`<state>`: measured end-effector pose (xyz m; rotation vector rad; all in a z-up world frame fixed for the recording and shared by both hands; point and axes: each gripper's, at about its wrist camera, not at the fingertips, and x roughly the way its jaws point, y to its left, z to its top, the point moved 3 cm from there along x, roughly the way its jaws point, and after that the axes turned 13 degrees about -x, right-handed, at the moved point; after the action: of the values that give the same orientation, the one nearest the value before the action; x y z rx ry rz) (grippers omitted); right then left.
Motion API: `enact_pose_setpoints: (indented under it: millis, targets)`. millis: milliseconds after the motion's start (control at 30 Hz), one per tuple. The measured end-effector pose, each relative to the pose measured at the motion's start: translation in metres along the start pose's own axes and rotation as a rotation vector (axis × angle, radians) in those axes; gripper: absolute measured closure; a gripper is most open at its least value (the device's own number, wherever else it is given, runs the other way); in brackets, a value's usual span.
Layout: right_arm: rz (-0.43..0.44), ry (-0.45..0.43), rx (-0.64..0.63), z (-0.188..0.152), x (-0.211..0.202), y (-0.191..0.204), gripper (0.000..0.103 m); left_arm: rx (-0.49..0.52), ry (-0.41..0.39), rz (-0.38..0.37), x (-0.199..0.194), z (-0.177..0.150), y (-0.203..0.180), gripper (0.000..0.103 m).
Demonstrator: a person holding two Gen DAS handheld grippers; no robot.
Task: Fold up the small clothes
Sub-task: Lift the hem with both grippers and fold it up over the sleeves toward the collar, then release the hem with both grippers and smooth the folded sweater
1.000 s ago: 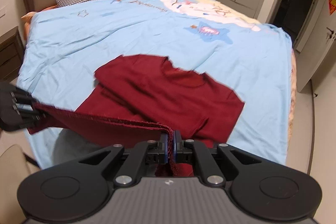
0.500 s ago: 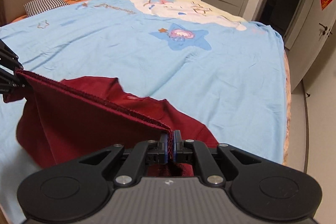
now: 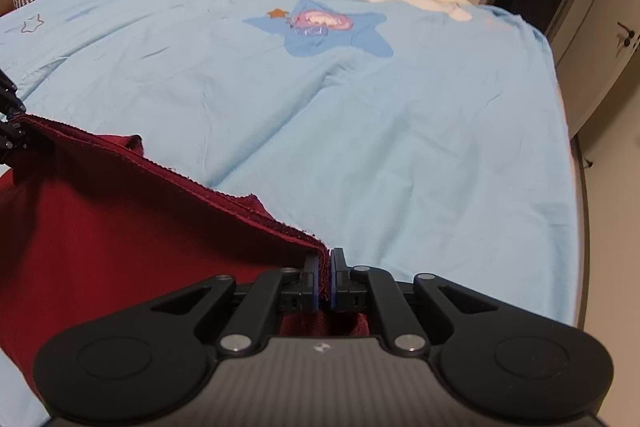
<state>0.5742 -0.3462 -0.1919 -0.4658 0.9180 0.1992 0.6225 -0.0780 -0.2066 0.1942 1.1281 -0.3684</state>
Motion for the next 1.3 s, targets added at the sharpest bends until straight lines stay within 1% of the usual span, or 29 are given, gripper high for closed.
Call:
enact_pose_setpoints:
  millis: [100,133,167,233,267,300,367,433,467,567,600,633,667,700,733,767,833,867,967,1033,1100,1133,1200,1300]
  targets:
    - [0.012,0.009,0.001,-0.004,0.014,0.001,0.096,-0.099,-0.026,-0.011,0.0,-0.001,0.014,0.07]
    - [0.018,0.006,0.001,-0.005,0.016,0.002,0.096,-0.124,-0.036,-0.013,-0.001,-0.003,0.018,0.057]
    - [0.017,0.006,0.0,-0.006,0.018,0.002,0.094,-0.152,-0.051,-0.012,-0.004,-0.003,0.024,0.042]
    - [0.014,-0.015,-0.002,-0.006,0.017,0.003,0.082,-0.205,-0.1,-0.007,-0.011,-0.007,0.034,0.033]
    - [0.013,-0.029,0.001,-0.007,0.015,0.002,0.069,-0.226,-0.118,-0.005,-0.015,-0.01,0.038,0.032]
    - [0.01,-0.044,0.008,-0.008,0.012,0.001,0.052,-0.253,-0.13,-0.008,-0.018,-0.013,0.043,0.032]
    - [-0.002,-0.083,0.026,-0.012,0.002,-0.002,0.04,-0.301,-0.144,-0.035,-0.023,-0.023,0.049,0.032]
    - [-0.011,-0.112,0.039,-0.017,-0.008,-0.004,0.036,-0.33,-0.142,-0.066,-0.023,-0.035,0.05,0.032]
    - [-0.012,-0.124,0.047,-0.022,-0.013,-0.005,0.033,-0.337,-0.132,-0.072,-0.02,-0.041,0.049,0.033]
    - [-0.022,-0.14,0.094,-0.042,-0.029,-0.004,0.029,-0.336,-0.11,-0.033,-0.011,-0.059,0.045,0.037]
    - [-0.027,-0.139,0.113,-0.049,-0.033,-0.003,0.027,-0.334,-0.105,-0.022,-0.008,-0.065,0.044,0.039]
    - [-0.03,-0.138,0.13,-0.058,-0.037,-0.001,0.025,-0.335,-0.096,-0.008,-0.005,-0.07,0.042,0.047]
    - [-0.026,-0.139,0.136,-0.066,-0.04,0.002,0.022,-0.339,-0.091,-0.003,-0.002,-0.075,0.041,0.059]
    - [-0.03,-0.137,0.136,-0.073,-0.041,0.006,0.021,-0.349,-0.09,-0.011,0.0,-0.08,0.041,0.066]
    - [-0.039,-0.132,0.132,-0.079,-0.04,0.01,0.021,-0.361,-0.09,-0.022,0.001,-0.082,0.041,0.078]
    - [-0.045,-0.124,0.127,-0.083,-0.038,0.014,0.021,-0.375,-0.099,-0.03,0.001,-0.085,0.041,0.086]
    - [-0.05,-0.111,0.13,-0.087,-0.031,0.018,0.021,-0.401,-0.12,-0.042,0.0,-0.087,0.04,0.098]
    - [-0.054,-0.109,0.14,-0.087,-0.027,0.018,0.021,-0.414,-0.13,-0.04,-0.002,-0.088,0.04,0.098]
    - [-0.075,-0.114,0.184,-0.083,-0.02,0.015,0.021,-0.451,-0.166,-0.004,-0.011,-0.089,0.043,0.099]
    - [-0.082,-0.131,0.21,-0.078,-0.02,0.011,0.021,-0.49,-0.188,0.007,-0.018,-0.09,0.049,0.099]
    - [-0.087,-0.138,0.205,-0.072,-0.017,0.009,0.021,-0.517,-0.186,0.038,-0.016,-0.091,0.055,0.099]
    - [-0.098,-0.13,0.193,-0.069,-0.014,0.009,0.021,-0.53,-0.175,0.057,-0.012,-0.091,0.057,0.099]
    - [-0.118,-0.107,0.17,-0.065,-0.003,0.011,0.021,-0.551,-0.152,0.06,-0.002,-0.093,0.059,0.099]
    - [-0.148,-0.039,0.139,-0.064,0.017,0.012,0.021,-0.537,-0.147,0.077,0.002,-0.094,0.053,0.098]
